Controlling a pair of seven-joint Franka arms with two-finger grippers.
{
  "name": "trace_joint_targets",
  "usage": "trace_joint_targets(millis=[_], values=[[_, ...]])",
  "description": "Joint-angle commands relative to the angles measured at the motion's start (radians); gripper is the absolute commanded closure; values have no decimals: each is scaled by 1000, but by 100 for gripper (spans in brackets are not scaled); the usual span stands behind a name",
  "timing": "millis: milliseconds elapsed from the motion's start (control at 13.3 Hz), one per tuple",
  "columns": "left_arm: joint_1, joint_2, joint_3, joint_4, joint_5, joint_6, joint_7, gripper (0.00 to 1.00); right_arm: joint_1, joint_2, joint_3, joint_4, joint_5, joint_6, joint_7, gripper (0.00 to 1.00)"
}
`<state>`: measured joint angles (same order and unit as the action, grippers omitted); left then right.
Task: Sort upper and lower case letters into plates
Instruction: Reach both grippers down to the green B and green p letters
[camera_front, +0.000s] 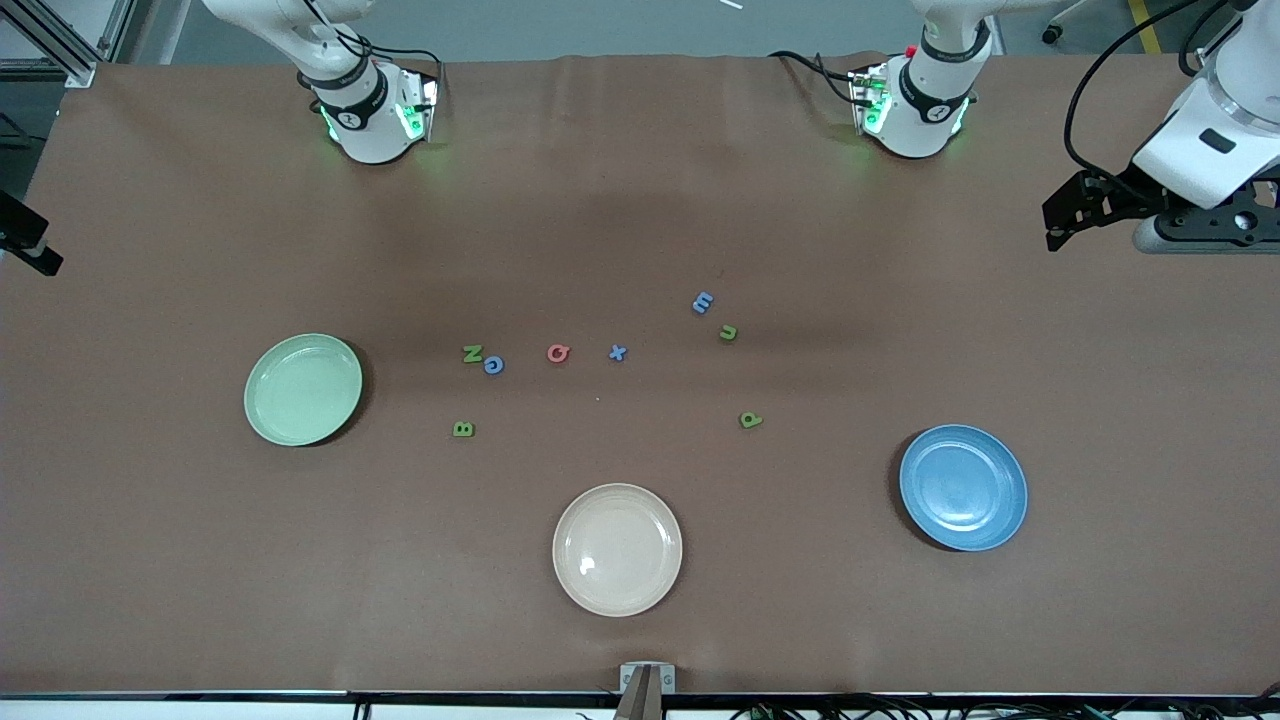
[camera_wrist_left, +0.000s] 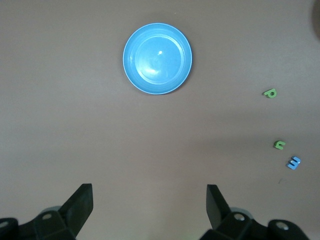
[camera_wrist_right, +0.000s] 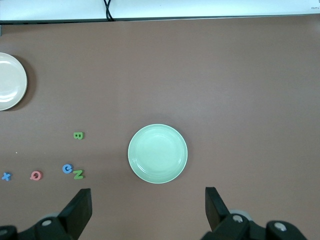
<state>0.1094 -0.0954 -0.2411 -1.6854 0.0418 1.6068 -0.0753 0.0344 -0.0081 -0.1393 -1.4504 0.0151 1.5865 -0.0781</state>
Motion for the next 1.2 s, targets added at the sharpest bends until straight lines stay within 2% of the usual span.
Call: trace_joint_targets(millis=[0,300,751,1126], values=[[3,31,5,52,-16,-22,-11,0,-5,-23,9,-16,-17,4,1,0],[-3,91,2,76,-17,-16,-4,0,-2,-24,9,-16,-14,4,1,0],[-65,336,-14,119,-28,93,-72,0,12,-15,14,-19,0,1,0,0],[-189,528,-12,170,-30,235,-341,0,166,42,14,-27,-1,12,15,2]])
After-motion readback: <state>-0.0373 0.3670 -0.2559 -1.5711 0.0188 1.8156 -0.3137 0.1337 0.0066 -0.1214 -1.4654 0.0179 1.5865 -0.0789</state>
